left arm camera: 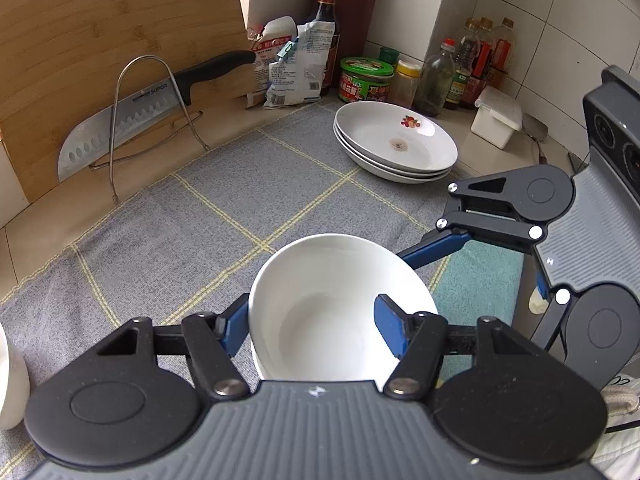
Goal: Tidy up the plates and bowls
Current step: 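Lower the second bowl into the placed bowl with the left gripper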
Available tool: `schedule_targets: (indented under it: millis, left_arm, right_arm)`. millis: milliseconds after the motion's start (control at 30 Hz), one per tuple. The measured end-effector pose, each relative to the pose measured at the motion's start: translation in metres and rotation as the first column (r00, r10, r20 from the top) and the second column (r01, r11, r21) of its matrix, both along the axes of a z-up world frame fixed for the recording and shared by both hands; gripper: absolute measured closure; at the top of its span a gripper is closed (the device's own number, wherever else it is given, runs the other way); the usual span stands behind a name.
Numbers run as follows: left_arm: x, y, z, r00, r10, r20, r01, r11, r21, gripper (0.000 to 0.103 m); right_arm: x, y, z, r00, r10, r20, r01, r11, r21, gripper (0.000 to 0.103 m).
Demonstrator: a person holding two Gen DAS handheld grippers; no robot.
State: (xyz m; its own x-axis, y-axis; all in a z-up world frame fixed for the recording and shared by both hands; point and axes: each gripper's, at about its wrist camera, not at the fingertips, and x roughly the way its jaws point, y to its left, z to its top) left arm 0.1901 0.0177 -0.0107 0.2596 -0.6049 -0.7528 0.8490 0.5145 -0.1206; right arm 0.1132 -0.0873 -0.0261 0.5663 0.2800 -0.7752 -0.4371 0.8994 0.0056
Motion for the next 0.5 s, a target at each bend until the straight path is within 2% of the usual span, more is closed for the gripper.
schedule_targets:
  millis: [500]
  left_arm:
    - [0.0002,-0.0038,-0.0075,1.000,-0.009,-0.012,0.009,1.000,0.014,0.039]
  right_arm:
    - [0.0015,-0.0018,-0.0054,1.000,0.000,-0.024,0.000,1.000,0.002,0.013]
